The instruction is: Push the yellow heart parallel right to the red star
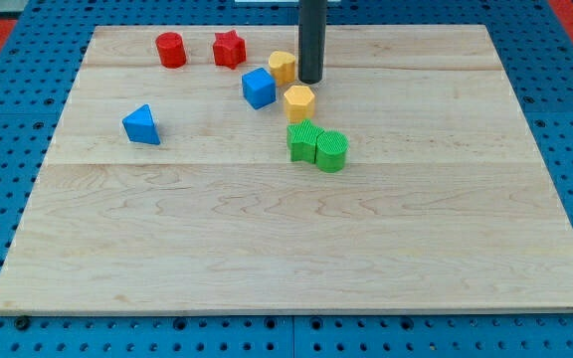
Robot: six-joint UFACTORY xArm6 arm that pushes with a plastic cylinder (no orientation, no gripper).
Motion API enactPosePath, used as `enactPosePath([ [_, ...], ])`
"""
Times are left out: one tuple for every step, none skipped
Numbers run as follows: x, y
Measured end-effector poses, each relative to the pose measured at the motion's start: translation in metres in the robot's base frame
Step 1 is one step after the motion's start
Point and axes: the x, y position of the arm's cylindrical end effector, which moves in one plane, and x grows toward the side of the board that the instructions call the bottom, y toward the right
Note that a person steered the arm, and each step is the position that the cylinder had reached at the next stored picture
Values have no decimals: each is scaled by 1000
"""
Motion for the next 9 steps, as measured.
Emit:
enactPosePath([
  [34,-19],
  [20,-67],
  [-5,-83],
  [-7,-44],
  [-5,-34],
  [-2,-1],
  [4,4],
  [-30,6],
  [-17,17],
])
